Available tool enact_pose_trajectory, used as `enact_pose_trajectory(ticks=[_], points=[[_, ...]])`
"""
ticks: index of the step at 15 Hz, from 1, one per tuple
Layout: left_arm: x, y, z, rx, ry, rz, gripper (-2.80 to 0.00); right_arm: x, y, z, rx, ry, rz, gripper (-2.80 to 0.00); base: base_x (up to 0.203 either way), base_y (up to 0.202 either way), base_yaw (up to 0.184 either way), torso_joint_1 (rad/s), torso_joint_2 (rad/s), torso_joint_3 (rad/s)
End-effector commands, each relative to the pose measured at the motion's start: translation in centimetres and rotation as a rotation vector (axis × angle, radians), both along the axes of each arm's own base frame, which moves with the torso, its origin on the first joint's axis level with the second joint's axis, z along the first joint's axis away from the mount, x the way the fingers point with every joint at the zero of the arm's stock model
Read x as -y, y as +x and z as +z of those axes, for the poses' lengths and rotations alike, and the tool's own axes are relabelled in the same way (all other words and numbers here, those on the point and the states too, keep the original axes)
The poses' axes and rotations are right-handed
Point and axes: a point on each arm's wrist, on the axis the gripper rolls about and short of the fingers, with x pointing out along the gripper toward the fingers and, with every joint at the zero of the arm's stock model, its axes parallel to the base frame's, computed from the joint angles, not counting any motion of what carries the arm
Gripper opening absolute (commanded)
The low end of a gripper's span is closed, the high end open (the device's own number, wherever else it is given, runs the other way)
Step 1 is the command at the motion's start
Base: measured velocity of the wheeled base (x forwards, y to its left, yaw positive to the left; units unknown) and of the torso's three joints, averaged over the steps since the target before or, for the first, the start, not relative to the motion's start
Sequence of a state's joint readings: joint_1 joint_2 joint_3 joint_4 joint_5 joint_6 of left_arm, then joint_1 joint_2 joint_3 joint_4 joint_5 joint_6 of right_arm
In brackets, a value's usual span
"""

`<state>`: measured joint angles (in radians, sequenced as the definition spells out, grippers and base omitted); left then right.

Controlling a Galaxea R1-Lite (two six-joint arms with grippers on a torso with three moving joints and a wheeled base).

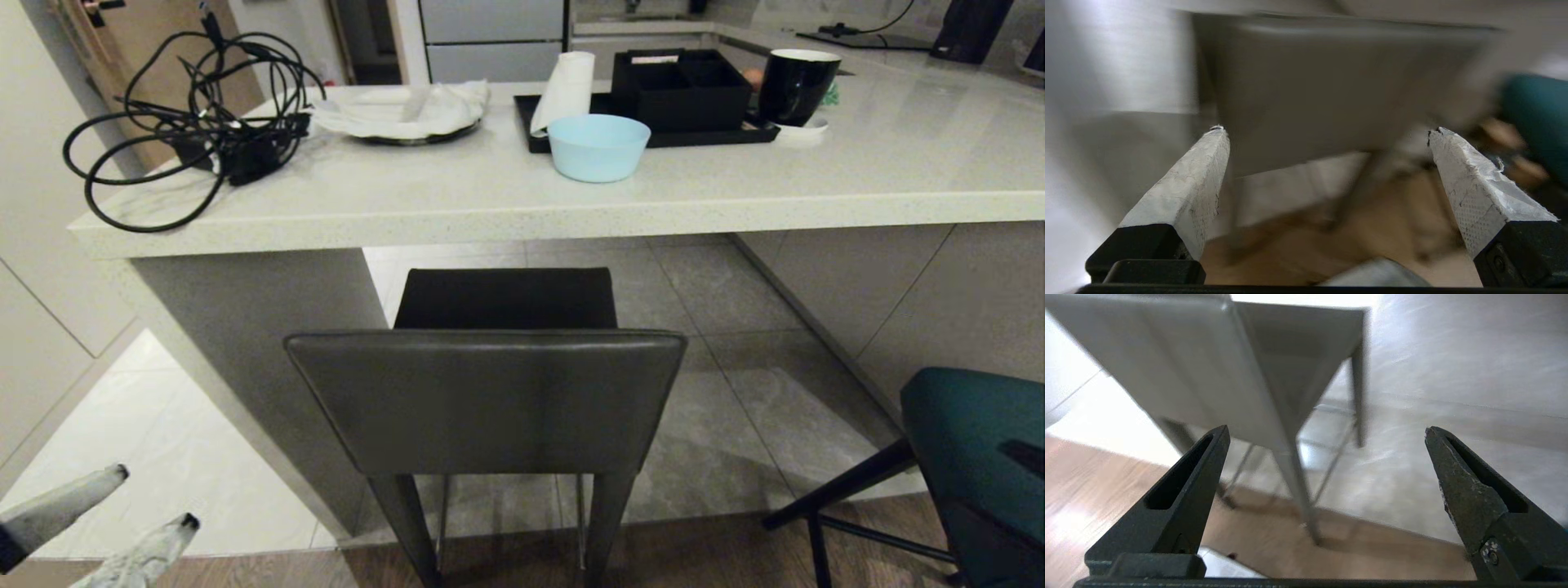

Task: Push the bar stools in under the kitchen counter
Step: Pull the gray chair out from under the dining table

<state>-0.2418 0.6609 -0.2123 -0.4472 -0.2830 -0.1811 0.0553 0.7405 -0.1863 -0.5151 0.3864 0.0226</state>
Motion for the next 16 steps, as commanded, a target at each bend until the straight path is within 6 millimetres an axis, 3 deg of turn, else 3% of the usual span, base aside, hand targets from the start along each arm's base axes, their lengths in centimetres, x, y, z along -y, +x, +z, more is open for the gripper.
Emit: enact_pose_trajectory(ticks=[1, 4, 6, 8, 14, 16], points=[[0.4, 3.5, -0.9, -0.110, 0.003, -0.064, 0.00, -0.5, 4.8, -1.5, -0.147, -0.005, 0.064, 0.00, 0.000, 0.000, 0.000, 0.000, 0.00, 0.000], [-3.5, 5.8, -1.9, -0.123, -0.011, -0.039, 0.00, -0.8, 7.2, -2.7, -0.138, 0.000, 0.141, 0.00, 0.000, 0.000, 0.000, 0.000, 0.00, 0.000], [-7.4, 7.4, -4.2, -0.144, -0.023, -0.086, 0.00, -1.3, 8.0, -4.0, -0.184, 0.005, 0.229, 0.00, 0.000, 0.000, 0.000, 0.000, 0.00, 0.000], [-10.0, 8.6, -6.0, -0.112, -0.034, -0.171, 0.00, -2.1, 9.3, -4.9, -0.215, 0.010, 0.320, 0.00, 0.000, 0.000, 0.000, 0.000, 0.00, 0.000], [-10.9, 16.1, -8.6, 0.006, 0.044, -0.443, 0.00, -5.9, 15.3, -8.1, -0.153, 0.008, 0.478, 0.00, 0.000, 0.000, 0.000, 0.000, 0.00, 0.000], [-11.4, 18.6, -9.0, 0.038, 0.069, -0.471, 0.00, -6.8, 17.2, -7.6, -0.086, 0.015, 0.492, 0.00, 0.000, 0.000, 0.000, 0.000, 0.00, 0.000]])
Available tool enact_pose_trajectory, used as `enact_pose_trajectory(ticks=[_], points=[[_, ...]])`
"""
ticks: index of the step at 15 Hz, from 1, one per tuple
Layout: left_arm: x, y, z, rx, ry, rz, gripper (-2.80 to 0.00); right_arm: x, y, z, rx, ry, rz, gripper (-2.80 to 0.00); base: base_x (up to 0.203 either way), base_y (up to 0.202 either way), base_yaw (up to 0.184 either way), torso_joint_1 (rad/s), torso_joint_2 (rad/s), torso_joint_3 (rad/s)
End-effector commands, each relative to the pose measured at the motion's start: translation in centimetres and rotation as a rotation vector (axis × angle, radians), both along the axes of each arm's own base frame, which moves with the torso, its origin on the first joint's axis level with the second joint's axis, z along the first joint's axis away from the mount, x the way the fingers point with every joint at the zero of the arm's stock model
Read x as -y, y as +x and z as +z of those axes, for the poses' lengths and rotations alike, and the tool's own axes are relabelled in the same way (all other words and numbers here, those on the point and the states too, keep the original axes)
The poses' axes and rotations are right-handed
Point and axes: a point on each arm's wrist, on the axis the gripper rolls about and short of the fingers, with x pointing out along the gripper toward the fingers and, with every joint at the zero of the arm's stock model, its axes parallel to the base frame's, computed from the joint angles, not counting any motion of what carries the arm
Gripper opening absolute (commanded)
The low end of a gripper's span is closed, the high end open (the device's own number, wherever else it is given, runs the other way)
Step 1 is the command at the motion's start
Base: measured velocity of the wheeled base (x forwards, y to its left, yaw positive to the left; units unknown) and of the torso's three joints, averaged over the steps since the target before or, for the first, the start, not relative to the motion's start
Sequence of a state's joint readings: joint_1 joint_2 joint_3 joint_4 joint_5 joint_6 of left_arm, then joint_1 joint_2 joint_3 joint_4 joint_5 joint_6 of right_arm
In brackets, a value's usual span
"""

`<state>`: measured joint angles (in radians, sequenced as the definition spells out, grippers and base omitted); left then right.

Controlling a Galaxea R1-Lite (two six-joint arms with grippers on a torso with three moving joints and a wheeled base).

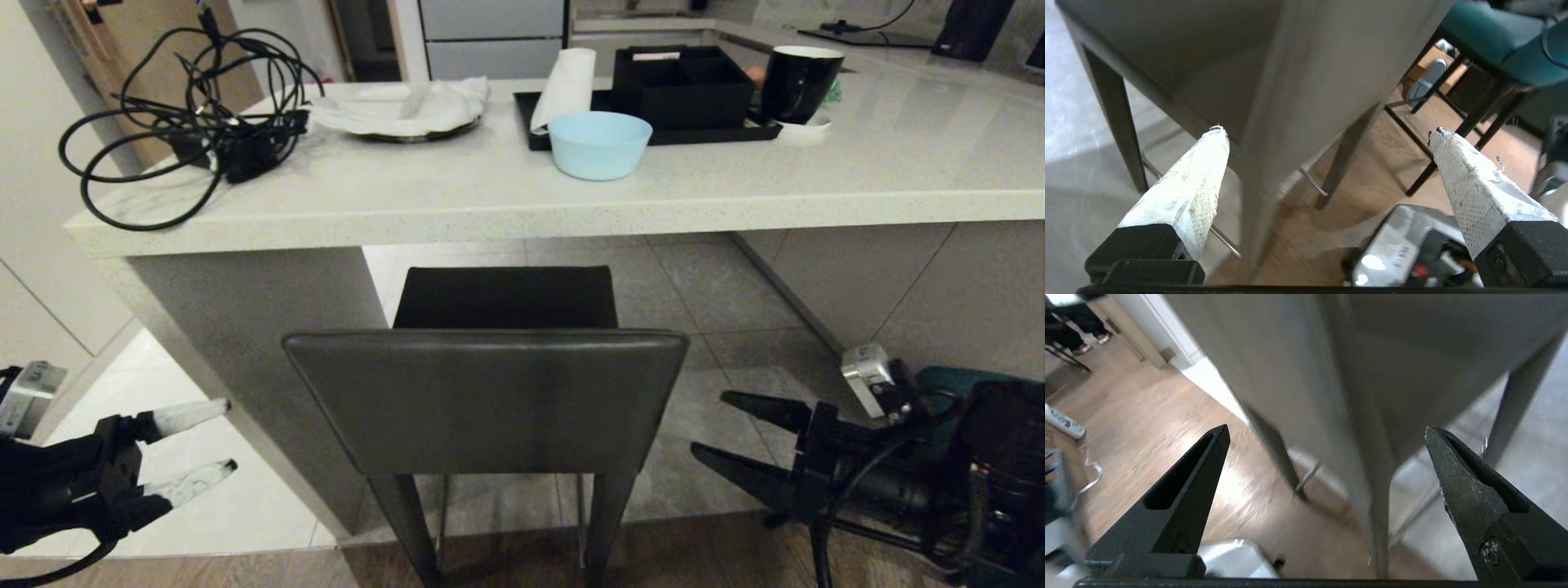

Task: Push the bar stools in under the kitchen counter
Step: Pull the gray chair out from under the dining table

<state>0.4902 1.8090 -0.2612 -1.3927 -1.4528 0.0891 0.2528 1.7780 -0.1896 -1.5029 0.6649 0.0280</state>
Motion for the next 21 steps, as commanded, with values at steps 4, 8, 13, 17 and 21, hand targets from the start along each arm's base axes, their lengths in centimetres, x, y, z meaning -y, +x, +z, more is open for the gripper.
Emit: enact_pose_trajectory(ticks=[4, 8, 13, 17, 21], points=[[0.1, 6.7, -1.8, 0.023, 0.002, -0.094, 0.00, -1.5, 4.5, -1.8, -0.005, 0.002, 0.010, 0.00, 0.000, 0.000, 0.000, 0.000, 0.00, 0.000], [1.3, 9.3, -1.4, 0.059, 0.012, -0.157, 0.00, -1.8, 5.6, -1.7, 0.018, 0.009, 0.010, 0.00, 0.000, 0.000, 0.000, 0.000, 0.00, 0.000], [5.3, 9.3, -1.6, 0.006, -0.014, -0.191, 0.00, -3.8, 5.4, -1.9, 0.014, 0.016, 0.080, 0.00, 0.000, 0.000, 0.000, 0.000, 0.00, 0.000], [5.9, 7.6, -1.5, -0.029, -0.026, -0.198, 0.00, -5.0, 5.4, -1.7, 0.018, 0.026, 0.116, 0.00, 0.000, 0.000, 0.000, 0.000, 0.00, 0.000], [6.4, 5.1, -1.4, -0.069, -0.037, -0.193, 0.00, -6.1, 4.4, -1.7, 0.012, 0.024, 0.162, 0.00, 0.000, 0.000, 0.000, 0.000, 0.00, 0.000]])
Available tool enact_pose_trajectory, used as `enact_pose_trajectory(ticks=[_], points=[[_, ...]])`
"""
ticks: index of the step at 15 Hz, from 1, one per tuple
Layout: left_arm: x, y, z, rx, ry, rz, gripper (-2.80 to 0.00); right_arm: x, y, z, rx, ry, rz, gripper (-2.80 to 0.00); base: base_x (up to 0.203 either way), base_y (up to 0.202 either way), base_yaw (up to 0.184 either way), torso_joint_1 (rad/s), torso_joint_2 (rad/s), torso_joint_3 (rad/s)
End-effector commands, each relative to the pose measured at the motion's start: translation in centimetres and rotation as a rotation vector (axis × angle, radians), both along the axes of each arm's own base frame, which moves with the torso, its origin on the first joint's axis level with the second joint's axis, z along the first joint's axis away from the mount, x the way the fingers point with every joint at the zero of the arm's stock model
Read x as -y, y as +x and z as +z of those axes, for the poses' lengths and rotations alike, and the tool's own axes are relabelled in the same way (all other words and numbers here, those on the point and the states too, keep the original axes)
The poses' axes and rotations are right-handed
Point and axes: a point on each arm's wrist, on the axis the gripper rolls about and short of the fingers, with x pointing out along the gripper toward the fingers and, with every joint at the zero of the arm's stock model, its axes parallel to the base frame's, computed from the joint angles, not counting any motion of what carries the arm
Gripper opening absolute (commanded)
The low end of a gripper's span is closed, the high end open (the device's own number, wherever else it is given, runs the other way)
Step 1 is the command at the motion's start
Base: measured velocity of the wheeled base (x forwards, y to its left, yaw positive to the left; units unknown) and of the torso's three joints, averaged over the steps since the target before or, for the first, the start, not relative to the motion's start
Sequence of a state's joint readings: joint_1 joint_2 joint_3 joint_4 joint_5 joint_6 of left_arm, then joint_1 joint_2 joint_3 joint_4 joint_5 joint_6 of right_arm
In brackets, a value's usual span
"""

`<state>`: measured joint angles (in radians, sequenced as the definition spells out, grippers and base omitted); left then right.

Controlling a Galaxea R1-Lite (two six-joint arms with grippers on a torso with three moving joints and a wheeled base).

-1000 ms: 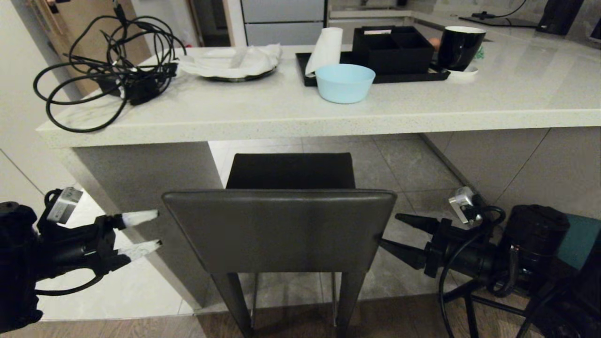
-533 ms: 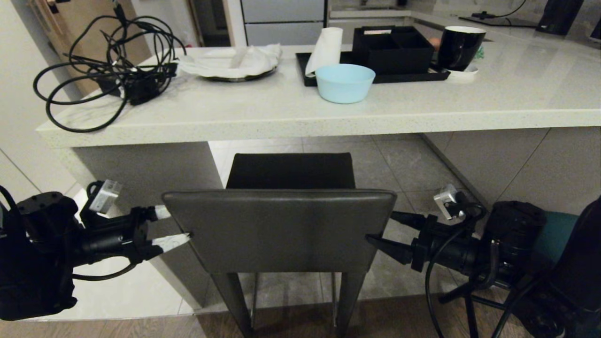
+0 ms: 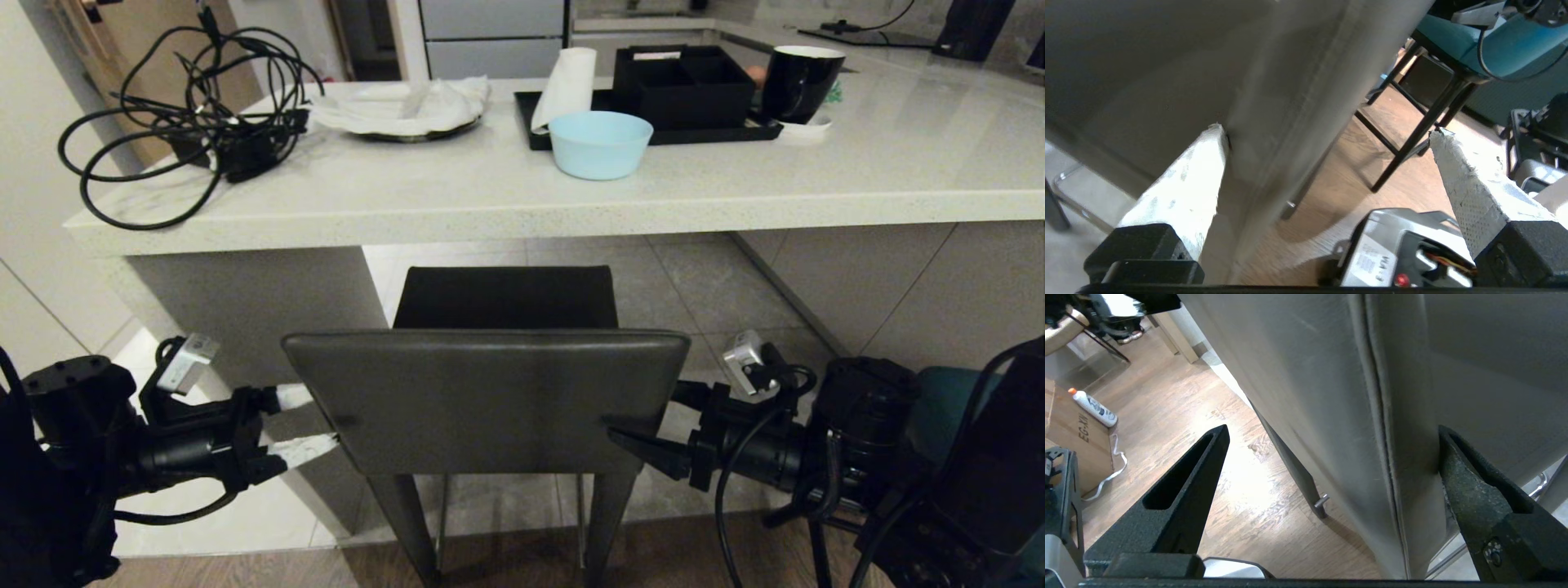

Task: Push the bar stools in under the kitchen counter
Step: Pull the gray chair out from under the dining table

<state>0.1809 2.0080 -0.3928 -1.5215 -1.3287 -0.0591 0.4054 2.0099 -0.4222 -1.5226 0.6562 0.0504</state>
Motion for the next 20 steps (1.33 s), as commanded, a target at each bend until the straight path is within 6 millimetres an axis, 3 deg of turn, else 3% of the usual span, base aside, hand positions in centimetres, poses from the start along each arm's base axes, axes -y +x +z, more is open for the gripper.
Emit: enact_pose_trajectory(ticks=[1, 9, 20], points=[[0.6, -2.1, 0.5, -0.010, -0.002, -0.017, 0.00, -0.3, -0.4, 0.3, 0.009, 0.006, 0.021, 0.00, 0.000, 0.000, 0.000, 0.000, 0.00, 0.000], [2.6, -7.9, 1.8, -0.029, -0.005, -0.063, 0.00, -0.4, -0.6, -0.1, -0.008, -0.003, 0.008, 0.00, 0.000, 0.000, 0.000, 0.000, 0.00, 0.000], [3.6, -8.6, 1.1, -0.072, 0.006, -0.011, 0.00, -0.2, -0.9, -0.1, -0.013, -0.009, -0.034, 0.00, 0.000, 0.000, 0.000, 0.000, 0.00, 0.000]])
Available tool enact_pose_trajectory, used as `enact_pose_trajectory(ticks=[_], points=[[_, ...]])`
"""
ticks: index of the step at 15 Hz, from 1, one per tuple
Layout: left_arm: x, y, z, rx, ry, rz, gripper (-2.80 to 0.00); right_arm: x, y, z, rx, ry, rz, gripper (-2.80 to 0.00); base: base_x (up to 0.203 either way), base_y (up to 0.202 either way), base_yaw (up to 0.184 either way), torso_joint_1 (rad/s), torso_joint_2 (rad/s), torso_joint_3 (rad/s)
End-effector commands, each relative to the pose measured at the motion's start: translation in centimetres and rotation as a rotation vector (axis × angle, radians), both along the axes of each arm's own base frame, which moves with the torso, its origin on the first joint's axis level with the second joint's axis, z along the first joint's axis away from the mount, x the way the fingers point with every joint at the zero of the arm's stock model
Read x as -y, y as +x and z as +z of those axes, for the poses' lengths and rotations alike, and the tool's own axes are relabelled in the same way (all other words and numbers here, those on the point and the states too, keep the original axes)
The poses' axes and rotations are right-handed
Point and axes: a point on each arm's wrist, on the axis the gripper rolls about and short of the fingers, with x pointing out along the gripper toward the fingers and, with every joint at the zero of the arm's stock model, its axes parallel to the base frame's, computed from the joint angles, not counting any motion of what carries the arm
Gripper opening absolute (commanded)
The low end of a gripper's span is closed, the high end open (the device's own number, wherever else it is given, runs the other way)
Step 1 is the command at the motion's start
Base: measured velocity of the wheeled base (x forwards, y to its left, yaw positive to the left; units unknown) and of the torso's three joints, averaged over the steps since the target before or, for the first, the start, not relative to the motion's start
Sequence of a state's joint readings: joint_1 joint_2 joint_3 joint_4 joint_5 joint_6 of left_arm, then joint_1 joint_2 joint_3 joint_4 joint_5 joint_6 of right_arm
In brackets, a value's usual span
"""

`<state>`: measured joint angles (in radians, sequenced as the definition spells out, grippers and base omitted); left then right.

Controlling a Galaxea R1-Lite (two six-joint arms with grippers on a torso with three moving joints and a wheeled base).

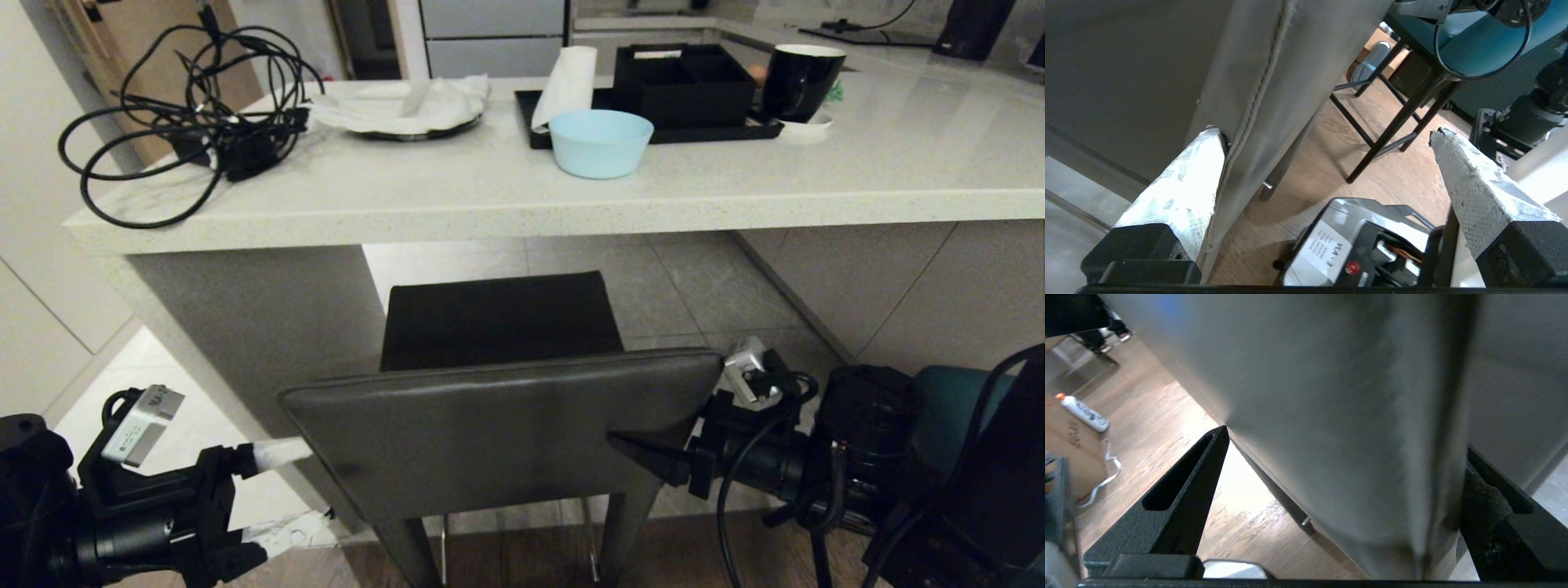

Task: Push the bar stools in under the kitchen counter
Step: Pull the gray chair out from under the dining table

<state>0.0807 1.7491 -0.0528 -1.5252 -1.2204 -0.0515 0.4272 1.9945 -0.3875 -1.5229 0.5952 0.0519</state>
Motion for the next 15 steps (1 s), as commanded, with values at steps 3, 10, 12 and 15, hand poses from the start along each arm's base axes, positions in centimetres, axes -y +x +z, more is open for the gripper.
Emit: enact_pose_trajectory(ticks=[3, 10, 12, 15], points=[[0.2, 0.1, -0.2, -0.007, -0.002, -0.020, 0.00, -0.1, -0.1, 0.0, 0.003, 0.002, 0.010, 0.00, -0.164, 0.000, -0.001, 0.000, 0.00, 0.004], [0.6, 0.1, 0.1, 0.011, 0.003, -0.028, 0.00, -0.2, 0.0, 0.0, 0.005, 0.003, 0.010, 0.00, -0.195, 0.000, -0.001, 0.000, 0.00, 0.002], [1.1, 0.1, 0.1, 0.015, 0.010, -0.008, 0.00, -0.2, 0.0, 0.1, 0.008, 0.004, 0.010, 0.00, -0.196, 0.000, -0.002, 0.002, 0.00, 0.003], [1.6, 0.1, 0.2, 0.022, 0.019, 0.006, 0.00, -0.2, 0.0, 0.1, 0.010, 0.004, 0.008, 0.00, -0.196, 0.000, -0.003, 0.006, 0.00, 0.003]])
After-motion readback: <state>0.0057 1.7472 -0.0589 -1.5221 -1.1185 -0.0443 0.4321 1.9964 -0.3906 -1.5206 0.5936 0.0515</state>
